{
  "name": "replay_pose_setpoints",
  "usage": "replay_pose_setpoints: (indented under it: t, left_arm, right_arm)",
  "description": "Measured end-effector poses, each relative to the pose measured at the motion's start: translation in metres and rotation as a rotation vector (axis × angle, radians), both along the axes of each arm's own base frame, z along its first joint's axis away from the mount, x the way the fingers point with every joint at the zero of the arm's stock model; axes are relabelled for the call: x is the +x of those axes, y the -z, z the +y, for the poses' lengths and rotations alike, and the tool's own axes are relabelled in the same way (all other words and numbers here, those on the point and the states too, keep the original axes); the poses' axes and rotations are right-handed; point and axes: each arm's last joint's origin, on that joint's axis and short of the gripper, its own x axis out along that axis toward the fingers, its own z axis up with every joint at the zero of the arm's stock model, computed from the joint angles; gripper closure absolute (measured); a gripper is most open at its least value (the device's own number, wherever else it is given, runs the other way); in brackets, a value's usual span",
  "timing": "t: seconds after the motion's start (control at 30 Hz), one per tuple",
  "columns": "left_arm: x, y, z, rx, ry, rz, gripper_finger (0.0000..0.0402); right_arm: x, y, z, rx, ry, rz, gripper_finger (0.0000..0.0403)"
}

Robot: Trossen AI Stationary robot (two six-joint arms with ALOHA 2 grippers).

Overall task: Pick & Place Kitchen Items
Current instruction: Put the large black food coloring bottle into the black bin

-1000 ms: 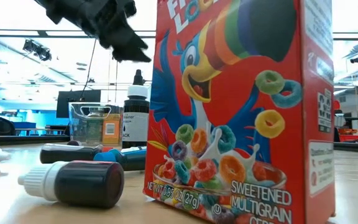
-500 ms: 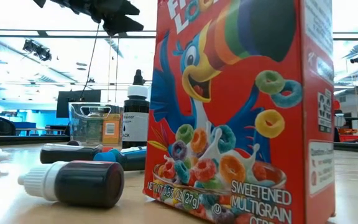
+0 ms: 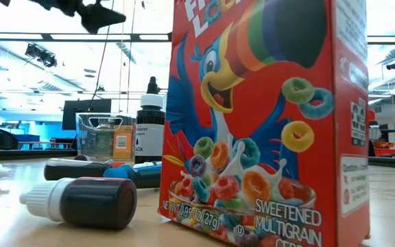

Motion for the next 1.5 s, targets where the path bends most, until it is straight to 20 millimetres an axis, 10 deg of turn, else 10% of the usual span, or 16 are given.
replay_pose_setpoints:
  t: [0.43,0.93,1.5]
  left_arm:
    - [-0.022,0.010,0.001,0.000,-0.047,-0.133,0.0090]
    - [-0.020,0.021,0.002,-0.003,-0.051,-0.020,0.0090]
    - [-0.020,0.020,0.003,0.012,-0.108,-0.026,0.0090]
  right_arm:
    - [0.039,0.018,0.040,0.023,0.032,0.182,0.0088]
    - [0.054,0.050,0.039,0.008,0.070,0.429,0.0094]
    - [0.058,0.064,0.040,-0.052,-0.009,0.413,0.0187]
